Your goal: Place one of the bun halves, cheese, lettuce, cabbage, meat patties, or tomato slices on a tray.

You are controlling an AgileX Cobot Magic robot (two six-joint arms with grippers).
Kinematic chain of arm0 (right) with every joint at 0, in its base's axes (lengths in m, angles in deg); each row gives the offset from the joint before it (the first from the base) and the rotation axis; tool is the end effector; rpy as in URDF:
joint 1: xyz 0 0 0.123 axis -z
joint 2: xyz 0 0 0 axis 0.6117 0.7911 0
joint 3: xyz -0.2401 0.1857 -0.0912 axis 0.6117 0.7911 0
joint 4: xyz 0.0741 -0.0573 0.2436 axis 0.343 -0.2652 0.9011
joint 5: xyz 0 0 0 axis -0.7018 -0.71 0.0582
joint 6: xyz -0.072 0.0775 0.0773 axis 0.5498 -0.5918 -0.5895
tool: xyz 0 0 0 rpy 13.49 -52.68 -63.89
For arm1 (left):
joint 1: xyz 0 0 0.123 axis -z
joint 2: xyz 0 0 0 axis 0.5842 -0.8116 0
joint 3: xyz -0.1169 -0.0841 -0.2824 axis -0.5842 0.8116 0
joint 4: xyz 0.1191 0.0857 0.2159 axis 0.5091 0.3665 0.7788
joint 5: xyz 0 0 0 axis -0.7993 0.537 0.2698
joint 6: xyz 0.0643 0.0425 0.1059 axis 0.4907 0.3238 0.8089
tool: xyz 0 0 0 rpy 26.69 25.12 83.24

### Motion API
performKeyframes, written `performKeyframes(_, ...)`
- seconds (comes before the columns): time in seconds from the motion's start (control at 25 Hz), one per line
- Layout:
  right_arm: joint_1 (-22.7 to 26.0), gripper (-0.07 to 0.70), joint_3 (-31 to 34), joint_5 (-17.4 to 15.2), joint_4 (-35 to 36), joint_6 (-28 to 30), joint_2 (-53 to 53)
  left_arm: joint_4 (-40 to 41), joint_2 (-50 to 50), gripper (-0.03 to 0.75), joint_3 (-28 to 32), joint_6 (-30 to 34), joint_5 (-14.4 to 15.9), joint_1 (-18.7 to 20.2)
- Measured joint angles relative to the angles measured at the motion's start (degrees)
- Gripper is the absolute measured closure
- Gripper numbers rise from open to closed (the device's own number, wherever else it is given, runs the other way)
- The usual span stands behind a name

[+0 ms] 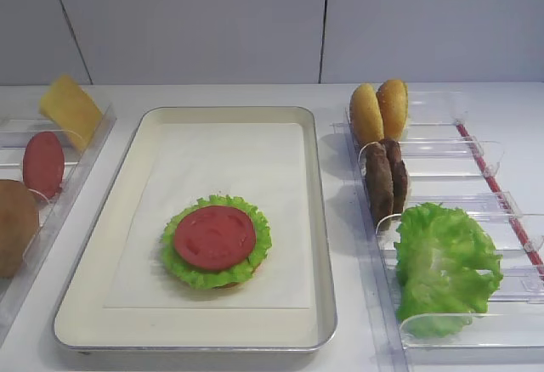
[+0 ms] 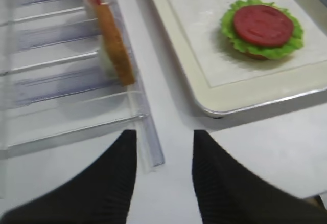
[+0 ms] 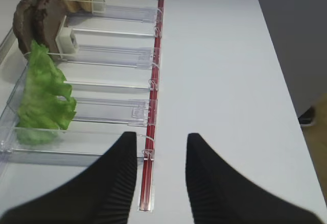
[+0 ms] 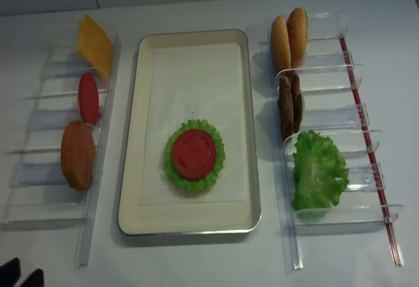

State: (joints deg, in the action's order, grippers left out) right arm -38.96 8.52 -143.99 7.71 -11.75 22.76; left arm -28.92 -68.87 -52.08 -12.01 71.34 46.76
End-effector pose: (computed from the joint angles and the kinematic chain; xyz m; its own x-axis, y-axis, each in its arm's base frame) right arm 0.0028 0.0001 0.2470 -0.5235 -0.0544 -0.8503 -0.0443 0.9983 -0.0366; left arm -0.0052 -0.0064 0.2471 -0.5318 0.1594 -0.8317 0.2659 0.9639 0.0147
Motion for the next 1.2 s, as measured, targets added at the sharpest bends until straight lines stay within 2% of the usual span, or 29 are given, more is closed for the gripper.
performKeyframes(0.08,0.0,0.353,0.0,0.0,0.0,0.0,0.0,4.0,0.0,0.468,0.0,-4.43,0.0,0.0)
performKeyframes(0.2,0.0,0.353,0.0,0.0,0.0,0.0,0.0,6.76,0.0,0.469,0.09,-7.22,-0.11,0.0)
performKeyframes(0.56,0.0,0.365,0.0,0.0,0.0,-0.1,0.0,7.27,0.0,0.475,0.09,-7.9,-0.11,-0.23)
performKeyframes(0.92,0.0,0.376,0.0,0.0,0.0,-0.22,0.0,7.27,0.0,0.478,0.09,-8.03,-0.19,-8.35)
performKeyframes(1.2,0.0,0.382,0.0,0.0,0.0,-0.22,0.0,7.27,0.0,0.478,0.09,-8.03,-0.19,-8.59)
